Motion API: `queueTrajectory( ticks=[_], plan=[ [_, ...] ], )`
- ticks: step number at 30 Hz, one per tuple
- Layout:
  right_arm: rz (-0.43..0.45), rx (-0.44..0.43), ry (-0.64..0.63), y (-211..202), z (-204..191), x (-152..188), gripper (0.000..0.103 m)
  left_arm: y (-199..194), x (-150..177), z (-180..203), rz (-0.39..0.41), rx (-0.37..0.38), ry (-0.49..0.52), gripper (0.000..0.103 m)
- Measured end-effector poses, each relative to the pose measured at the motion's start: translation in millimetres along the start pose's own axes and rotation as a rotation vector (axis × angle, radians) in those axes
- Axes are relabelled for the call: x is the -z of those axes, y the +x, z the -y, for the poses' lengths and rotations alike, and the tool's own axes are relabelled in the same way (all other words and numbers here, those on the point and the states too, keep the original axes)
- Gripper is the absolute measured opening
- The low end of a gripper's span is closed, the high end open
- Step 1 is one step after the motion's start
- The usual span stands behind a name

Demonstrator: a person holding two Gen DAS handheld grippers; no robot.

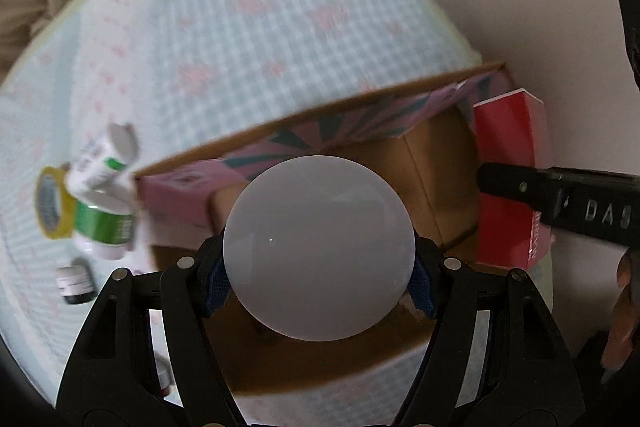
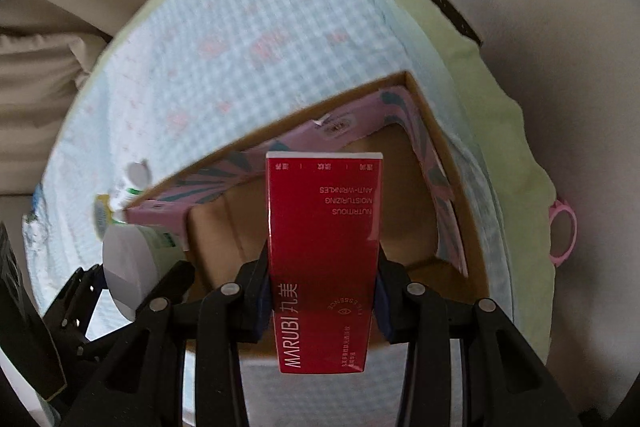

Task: Organize rigid objects
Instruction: 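Carry both held items into the pink box and open both tools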

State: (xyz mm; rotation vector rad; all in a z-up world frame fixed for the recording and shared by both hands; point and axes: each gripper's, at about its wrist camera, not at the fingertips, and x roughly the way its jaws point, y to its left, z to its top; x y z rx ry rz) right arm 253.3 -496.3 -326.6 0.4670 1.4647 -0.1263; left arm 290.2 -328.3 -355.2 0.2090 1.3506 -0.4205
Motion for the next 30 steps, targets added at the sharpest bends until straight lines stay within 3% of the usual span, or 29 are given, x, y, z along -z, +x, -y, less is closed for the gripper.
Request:
queueTrajectory(
  ticks=[5, 11, 16, 17, 18, 19, 20, 30],
  plan=[
    [-0.056, 0.030, -0.049, 41.5, -0.9, -2.7, 0.038, 44.6, 1.8, -0.7, -0.088, -0.010, -0.005, 0.068],
    [-0.091, 0.046, -0.061, 62.7, 3.7, 2.2, 0.038, 64.9, 11.5, -3.9, -0.136, -0.034, 0.011, 0.068],
    [-0.089, 0.039, -0.071, 60.5, 2.0, 0.8, 0.038, 48.9, 7.6, -1.7, -0.087, -0.032, 0.039, 0.068],
    [-0.082, 0.045, -0.079, 58.9, 0.8, 0.3, 0.038, 45.5, 7.7, -1.1, -0.079, -0.039, 0.045, 0.074],
    [-0.072, 0.057, -0.089, 56.8, -0.6, -0.3, 0.040, 41.8, 8.4, -1.0, -0.072, -0.046, 0.048, 0.101],
    [-0.063, 0.070, -0.090, 54.4, -1.4, -0.4, 0.059, 37.7, 9.5, -1.2, -0.059, -0.054, 0.049, 0.103],
    [-0.061, 0.067, -0.083, 53.8, -4.0, 0.2, 0.103, 34.5, 11.3, -1.5, -0.053, -0.058, 0.053, 0.103],
    [0.005, 0.014, -0.083, 20.3, 3.4, 5.3, 0.103, 20.3, 25.2, -4.3, -0.047, -0.052, 0.031, 0.103]
  ],
)
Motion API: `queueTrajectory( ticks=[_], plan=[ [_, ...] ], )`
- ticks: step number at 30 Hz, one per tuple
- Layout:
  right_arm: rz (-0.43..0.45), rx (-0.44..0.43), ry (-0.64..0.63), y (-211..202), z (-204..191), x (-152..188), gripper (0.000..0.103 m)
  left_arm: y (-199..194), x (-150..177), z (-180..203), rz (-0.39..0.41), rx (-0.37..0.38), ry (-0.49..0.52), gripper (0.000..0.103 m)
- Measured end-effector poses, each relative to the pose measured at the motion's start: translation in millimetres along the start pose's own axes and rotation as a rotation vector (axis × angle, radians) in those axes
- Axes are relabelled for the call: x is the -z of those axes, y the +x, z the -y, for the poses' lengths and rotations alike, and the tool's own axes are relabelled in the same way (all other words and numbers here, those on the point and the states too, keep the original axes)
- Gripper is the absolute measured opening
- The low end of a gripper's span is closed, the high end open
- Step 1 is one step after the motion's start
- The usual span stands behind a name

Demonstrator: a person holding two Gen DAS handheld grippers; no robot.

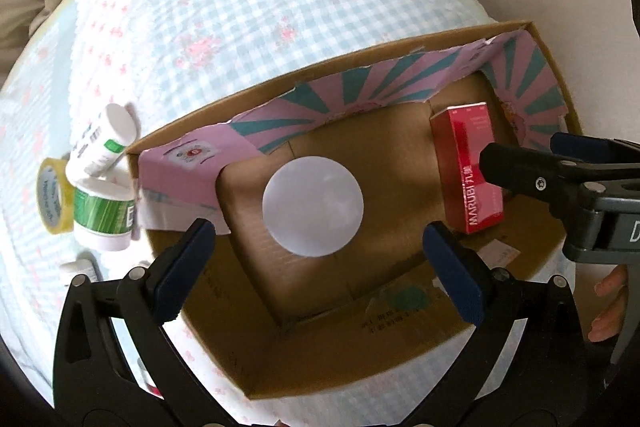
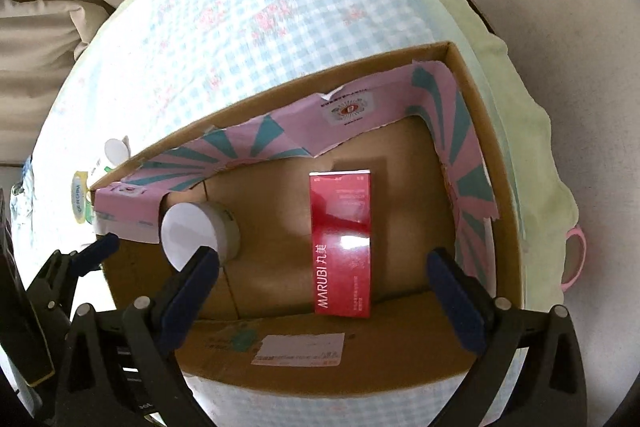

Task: Organize rigid objects
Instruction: 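Carry both held items into the pink box and open both tools, then lift both tools out of the pink box and back over the bed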

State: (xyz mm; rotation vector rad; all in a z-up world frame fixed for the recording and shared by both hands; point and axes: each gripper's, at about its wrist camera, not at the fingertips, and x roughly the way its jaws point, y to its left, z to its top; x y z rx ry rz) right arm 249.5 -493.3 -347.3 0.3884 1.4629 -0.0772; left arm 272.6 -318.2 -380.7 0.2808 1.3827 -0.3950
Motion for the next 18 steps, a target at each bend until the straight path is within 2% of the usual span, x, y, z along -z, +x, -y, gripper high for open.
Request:
queueTrajectory(
  ticks=[10, 18],
  plan=[
    [0.047, 0.010, -0.018, -32.7, -8.9, 18.3, 0.103, -52.6, 10.8, 0.8, 0.080, 0.002, -0.016, 0.103],
    [0.121, 0.001, -0.026, -79.1, -23.3, 41.0, 0.103, -121.5, 27.9, -3.0, 0.173, -0.020, -0.040, 0.103]
  ],
)
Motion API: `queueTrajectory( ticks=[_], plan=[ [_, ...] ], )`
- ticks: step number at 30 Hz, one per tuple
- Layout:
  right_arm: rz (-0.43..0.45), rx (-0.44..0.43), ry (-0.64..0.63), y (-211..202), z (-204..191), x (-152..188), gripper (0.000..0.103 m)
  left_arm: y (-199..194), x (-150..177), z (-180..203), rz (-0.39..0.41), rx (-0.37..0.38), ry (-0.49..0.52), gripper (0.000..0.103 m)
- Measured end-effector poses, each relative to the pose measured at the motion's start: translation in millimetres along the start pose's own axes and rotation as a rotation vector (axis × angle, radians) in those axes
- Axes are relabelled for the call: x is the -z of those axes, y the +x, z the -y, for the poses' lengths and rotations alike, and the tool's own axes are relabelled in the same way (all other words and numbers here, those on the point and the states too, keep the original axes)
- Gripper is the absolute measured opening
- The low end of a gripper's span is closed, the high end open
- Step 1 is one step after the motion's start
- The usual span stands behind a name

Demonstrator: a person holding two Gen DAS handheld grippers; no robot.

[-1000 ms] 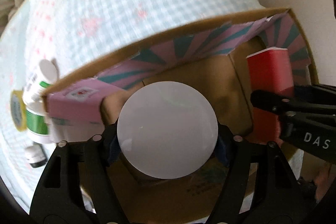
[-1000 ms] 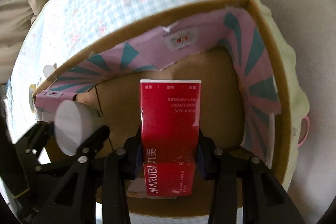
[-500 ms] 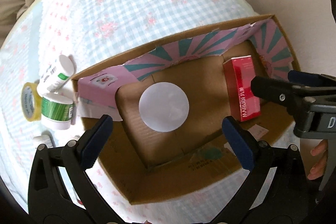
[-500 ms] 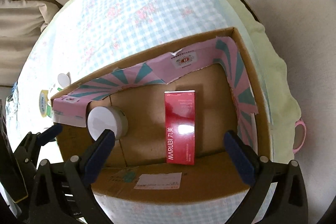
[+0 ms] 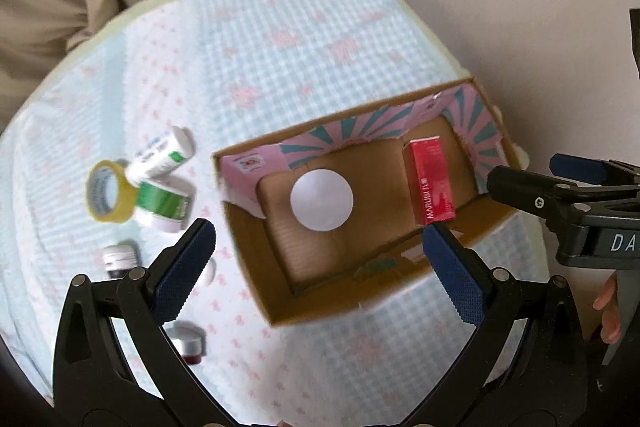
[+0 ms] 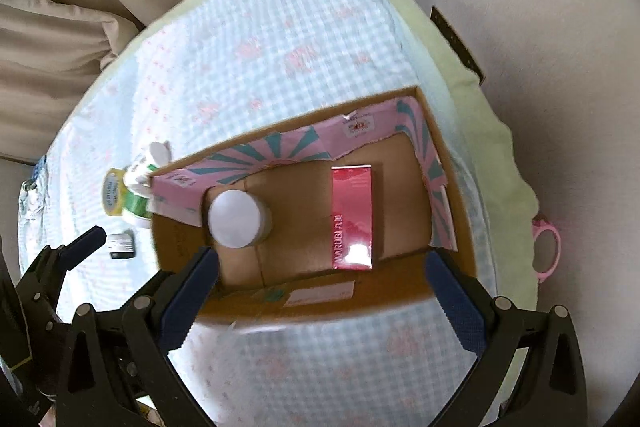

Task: Organize rigid objects
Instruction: 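Lift both tools out of the pink box and back over the bed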

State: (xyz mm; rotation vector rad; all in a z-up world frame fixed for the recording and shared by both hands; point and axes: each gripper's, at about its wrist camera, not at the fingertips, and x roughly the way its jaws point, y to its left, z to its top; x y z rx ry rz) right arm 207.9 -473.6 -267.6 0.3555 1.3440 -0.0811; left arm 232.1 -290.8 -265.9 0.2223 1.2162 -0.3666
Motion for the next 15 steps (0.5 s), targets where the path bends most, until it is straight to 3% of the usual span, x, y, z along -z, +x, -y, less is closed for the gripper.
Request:
queueTrajectory(
  ticks=[5, 15],
  plan=[
    [0.052, 0.009, -0.044, -40.8, -19.0, 14.5, 0.103, -53.0, 15.9, -19.8, 0.065, -0.028, -0.042, 0.103],
    [0.195, 0.044, -0.262, -101.7, -93.5, 50.5, 0.103, -130.5, 69.1, -112.0, 0.138, -0.059, -0.225, 0.103]
  ],
)
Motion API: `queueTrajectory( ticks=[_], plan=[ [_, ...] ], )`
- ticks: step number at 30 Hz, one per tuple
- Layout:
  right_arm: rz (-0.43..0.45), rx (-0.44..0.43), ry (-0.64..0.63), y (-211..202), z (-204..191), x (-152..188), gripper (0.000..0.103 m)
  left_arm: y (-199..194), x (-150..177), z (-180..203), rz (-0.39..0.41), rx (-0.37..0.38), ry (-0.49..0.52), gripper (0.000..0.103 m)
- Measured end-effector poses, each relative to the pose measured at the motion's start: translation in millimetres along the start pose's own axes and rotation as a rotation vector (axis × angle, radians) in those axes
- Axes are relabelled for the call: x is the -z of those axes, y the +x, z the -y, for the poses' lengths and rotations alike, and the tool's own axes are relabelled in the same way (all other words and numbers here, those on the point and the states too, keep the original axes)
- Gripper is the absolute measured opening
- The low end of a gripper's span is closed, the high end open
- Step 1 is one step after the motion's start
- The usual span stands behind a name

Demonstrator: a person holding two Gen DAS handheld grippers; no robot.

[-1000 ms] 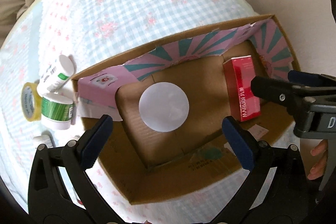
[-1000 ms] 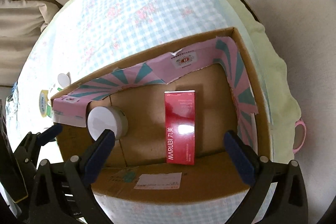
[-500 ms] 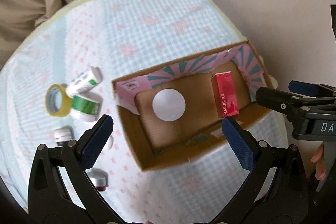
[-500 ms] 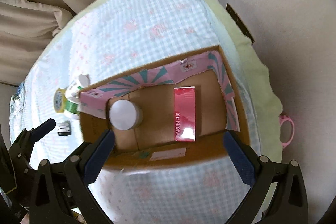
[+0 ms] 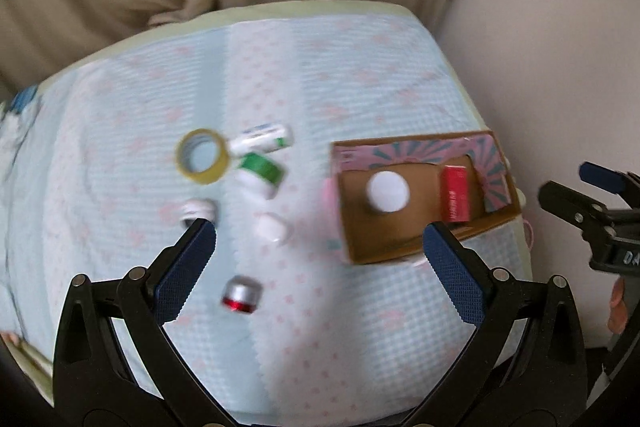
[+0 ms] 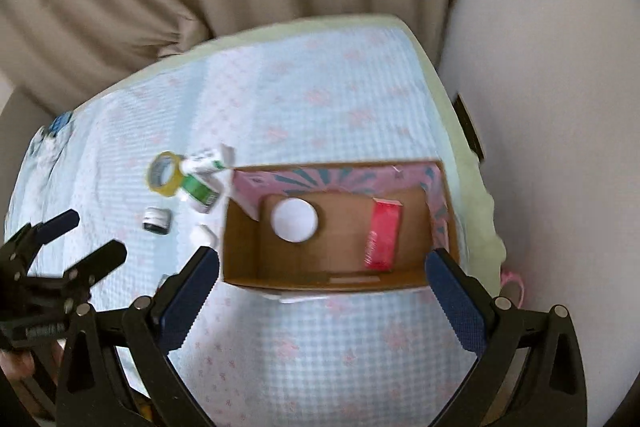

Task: Organize rigid objects
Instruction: 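Lift both tools out of the pink box and back over the bed, then grasp the green-labelled jar with the right tool while the left tool grasps the L'Oreal jar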

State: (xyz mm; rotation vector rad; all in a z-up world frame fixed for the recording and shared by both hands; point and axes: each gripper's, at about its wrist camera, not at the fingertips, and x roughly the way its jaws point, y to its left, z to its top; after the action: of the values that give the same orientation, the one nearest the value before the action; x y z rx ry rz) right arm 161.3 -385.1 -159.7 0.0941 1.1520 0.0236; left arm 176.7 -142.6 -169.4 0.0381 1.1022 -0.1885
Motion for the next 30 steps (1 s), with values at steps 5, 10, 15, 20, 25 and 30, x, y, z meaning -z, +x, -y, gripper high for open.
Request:
queueTrajectory(
  ticks=[5, 10, 15, 20, 25, 30],
  plan=[
    [0.014, -0.011, -0.043, -13.5, -45.5, 0.6, 0.103, -29.4, 11.2, -55.0, 0.028, -0.017, -0.052, 0.103],
    [0.000, -0.030, -0.034, -9.2, -85.7, 0.6, 0.103, -42.0, 17.3, -106.2, 0.023, -0.029, -0.069, 0.103],
    [0.003, -0.034, -0.028, -1.0, -129.6, -3.3, 0.103, -38.4, 19.9, -151.3, -0.005, -0.065, -0.061, 0.103],
    [-0.006, -0.031, -0.023, 18.9, -167.9, -12.9, 0.103, -20.6, 17.9, -192.4, -0.044, -0.035, -0.108, 0.103],
    [-0.036, -0.027, -0.086, 48.1, -200.5, -28.7, 0.103, 11.0, 13.6, -214.8, -0.095, -0.047, -0.128, 0.103],
    [-0.087, -0.044, -0.209, 90.1, -219.9, -46.8, 0.103, 59.1, 9.0, -221.8, -0.163, -0.040, -0.180, 0.103]
  ],
)
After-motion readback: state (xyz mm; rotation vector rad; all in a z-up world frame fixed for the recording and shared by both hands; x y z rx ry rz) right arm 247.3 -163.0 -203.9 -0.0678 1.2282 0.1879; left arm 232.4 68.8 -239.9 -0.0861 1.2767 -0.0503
